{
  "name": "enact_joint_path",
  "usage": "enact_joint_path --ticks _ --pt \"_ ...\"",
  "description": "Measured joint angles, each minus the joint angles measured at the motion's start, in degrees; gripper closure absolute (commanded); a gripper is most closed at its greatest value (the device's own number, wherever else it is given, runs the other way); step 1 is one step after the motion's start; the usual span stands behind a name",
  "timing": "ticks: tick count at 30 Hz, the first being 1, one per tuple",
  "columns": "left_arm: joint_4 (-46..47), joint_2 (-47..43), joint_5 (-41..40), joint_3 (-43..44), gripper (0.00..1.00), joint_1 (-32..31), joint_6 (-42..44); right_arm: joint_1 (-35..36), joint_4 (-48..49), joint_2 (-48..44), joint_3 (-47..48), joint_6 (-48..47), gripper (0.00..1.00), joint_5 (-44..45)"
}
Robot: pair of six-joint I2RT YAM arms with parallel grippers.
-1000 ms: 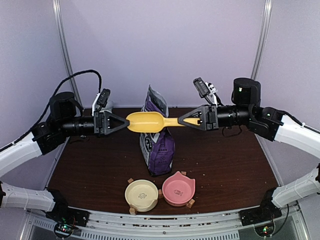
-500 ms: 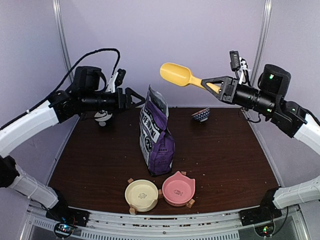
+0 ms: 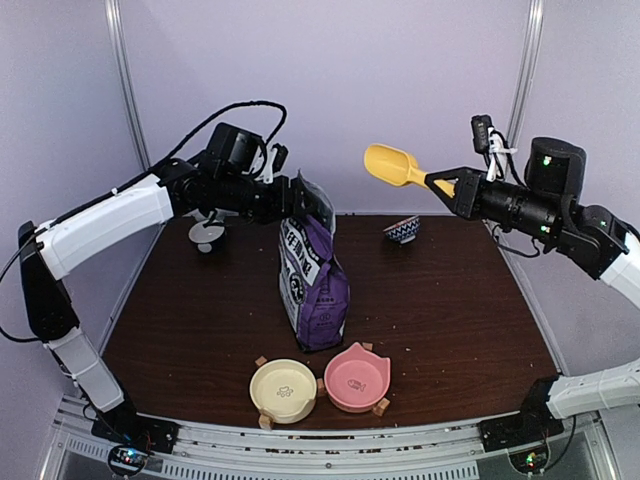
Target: Serve the pet food
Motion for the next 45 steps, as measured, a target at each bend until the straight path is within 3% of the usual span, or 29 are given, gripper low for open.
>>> enact_joint_path --ticks 4,8,10,12,15,20,26,30,36,45 --pt "0.2 1.0 -0.8 1.0 0.28 0.0 -0.4 0.0 -1.4 -0.3 -0.9 -1.5 0.86 1.4" --pt "-0.2 2.3 -1.2 2.7 0.46 0.0 -0.4 0.0 -2.6 -0.3 -1.4 -2.6 0.86 2.0" --pt "-0.6 2.9 -1.3 3.4 0.59 0.0 -0.2 0.0 -2.8 -0.3 -1.4 -3.0 0.86 2.2" --pt "-1.7 3.1 -1.2 3.5 0.83 0.0 0.0 0.0 -2.9 -0.4 -1.4 -3.2 0.86 2.3" --pt "-3.4 2.9 -1.4 2.8 1.00 0.0 0.4 0.0 -3.1 -0.4 -1.4 -3.4 0.86 2.3" --pt "-4.8 -1.1 -2.9 -1.0 1.00 1.2 1.6 0.0 -3.6 -0.4 -1.4 -3.5 0.86 2.4" --pt "-16.9 -7.8 -5.2 -1.1 1.00 9.5 6.2 0.1 -3.7 -0.4 -1.4 -3.5 0.86 2.4" --pt "-23.8 -7.8 -6.4 3.3 1.00 13.4 12.2 0.3 -3.7 0.1 -1.4 -3.4 0.86 2.4" --pt "-23.6 -7.9 -3.8 4.3 1.00 11.5 17.1 2.3 -3.7 2.2 -1.2 -3.1 0.86 2.1" --pt "-15.3 -4.8 2.7 -1.1 1.00 1.8 18.4 9.3 -1.4 5.5 -0.7 -0.1 0.86 -2.6"
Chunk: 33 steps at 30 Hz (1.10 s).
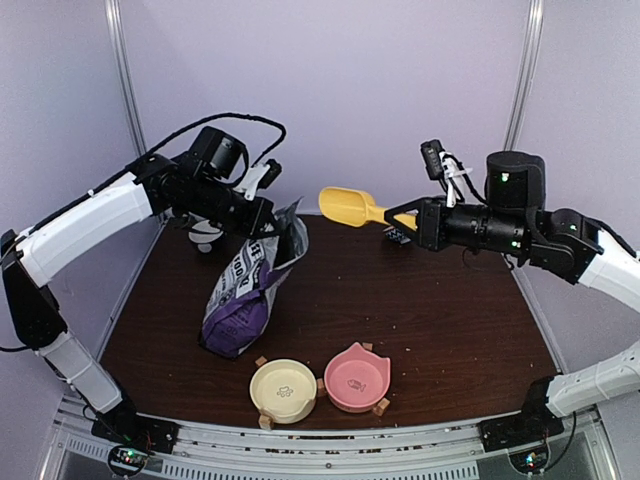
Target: Serve the pet food
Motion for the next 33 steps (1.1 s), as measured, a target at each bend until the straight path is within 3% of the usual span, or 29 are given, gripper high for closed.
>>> enact_joint_path --ticks 9,27,33 --pt "5.7 0.5 2.1 -0.9 1.00 -1.8 0.4 6.6 3.2 4.3 0.7 4.1 0.86 -1.7" --pt "6.1 -0.5 -2.4 -1.3 1.00 -4.5 6.1 8.4 -16.8 14.4 15.3 7.3 0.86 12.4" --pt "3.8 3.3 -0.9 3.5 1.00 -9.6 9.8 7.3 -17.8 26.7 23.0 6.3 0.87 12.1"
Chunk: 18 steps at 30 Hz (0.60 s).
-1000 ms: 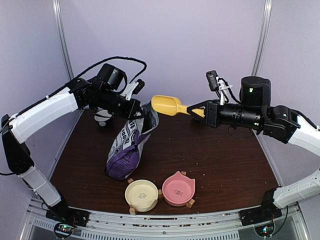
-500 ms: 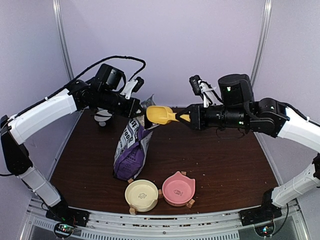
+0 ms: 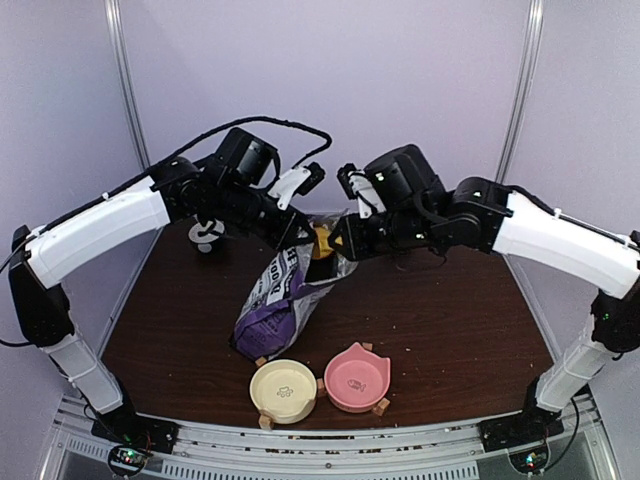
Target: Serve the pet food
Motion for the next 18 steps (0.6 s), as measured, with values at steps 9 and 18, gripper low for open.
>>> enact_joint_path --ticks 9,18 --pt "4.4 1.5 0.9 -0.3 0.59 -2.7 -0.6 -3.8 6.2 8.3 -6.1 0.0 0.87 0.7" --pt "15.1 -14.1 -4.0 -22.4 0.27 4.0 -10.0 -4.7 15.2 1.7 -18.6 -2.0 0.87 0.1"
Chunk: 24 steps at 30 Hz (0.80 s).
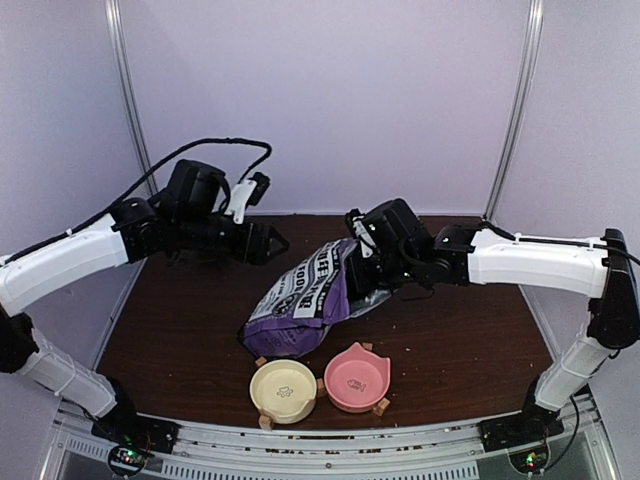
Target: Serve the pet food
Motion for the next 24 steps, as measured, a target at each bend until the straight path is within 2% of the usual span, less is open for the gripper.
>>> enact_joint_path --ticks 3,6,10,18,20,24 --pt "5.3 -5.0 1.6 -10.9 0.27 8.8 -5.2 -0.8 2.2 -1.3 -2.8 -0.6 0.86 -1.3" --pt "9.6 -3.8 4.1 -19.1 0.27 14.2 -9.7 -1.8 4.3 -2.0 -4.8 -1.1 0.87 -3.0" --pt "12.5 3.4 8.2 -24.3 0.26 15.9 -12.7 -2.9 6.2 -2.2 -5.7 -1.8 0.86 -5.0" --pt "19.3 12.9 15.0 -24.1 0.25 16.7 -14.5 -3.3 6.4 -2.3 -5.7 -3.5 0.86 -6.5" --pt "20.7 14.3 16.3 -23.6 0.32 16.9 -14.8 -3.4 6.4 -2.3 -5.7 -3.8 0.86 -6.7" --pt "22.9 17.5 19.2 -22.1 0.57 17.0 -15.1 -3.5 6.3 -2.3 -5.7 -4.4 0.86 -6.9"
